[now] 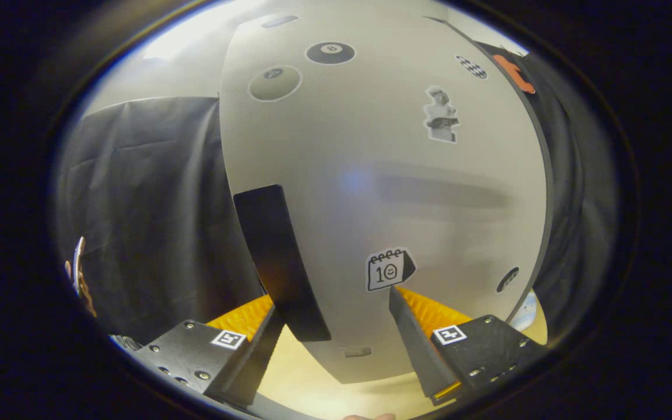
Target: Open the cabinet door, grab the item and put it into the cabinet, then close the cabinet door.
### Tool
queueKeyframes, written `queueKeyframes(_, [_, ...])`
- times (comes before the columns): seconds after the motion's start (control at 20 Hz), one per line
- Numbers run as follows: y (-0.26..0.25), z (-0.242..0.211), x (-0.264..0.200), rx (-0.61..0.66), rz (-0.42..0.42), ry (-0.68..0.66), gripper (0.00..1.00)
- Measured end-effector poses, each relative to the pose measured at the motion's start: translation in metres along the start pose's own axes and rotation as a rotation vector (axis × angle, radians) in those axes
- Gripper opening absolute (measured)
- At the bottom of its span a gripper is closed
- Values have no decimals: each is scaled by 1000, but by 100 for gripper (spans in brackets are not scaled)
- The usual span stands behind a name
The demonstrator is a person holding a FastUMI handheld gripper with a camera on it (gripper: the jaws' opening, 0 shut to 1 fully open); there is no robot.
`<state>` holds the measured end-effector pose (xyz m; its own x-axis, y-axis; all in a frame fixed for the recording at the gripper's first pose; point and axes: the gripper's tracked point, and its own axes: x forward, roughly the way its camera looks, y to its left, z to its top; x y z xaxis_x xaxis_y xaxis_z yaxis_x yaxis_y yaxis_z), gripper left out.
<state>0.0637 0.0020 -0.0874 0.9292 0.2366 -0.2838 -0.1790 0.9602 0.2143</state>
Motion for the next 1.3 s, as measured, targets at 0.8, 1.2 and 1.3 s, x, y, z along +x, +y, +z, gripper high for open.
queueKeyframes(0.8, [4, 2, 2, -48, -105, -40, 100])
queueKeyframes(1.2, [6, 1, 1, -54, -122, -65, 100])
queueKeyframes(1.3, [6, 2, 0, -58, -130, -73, 100])
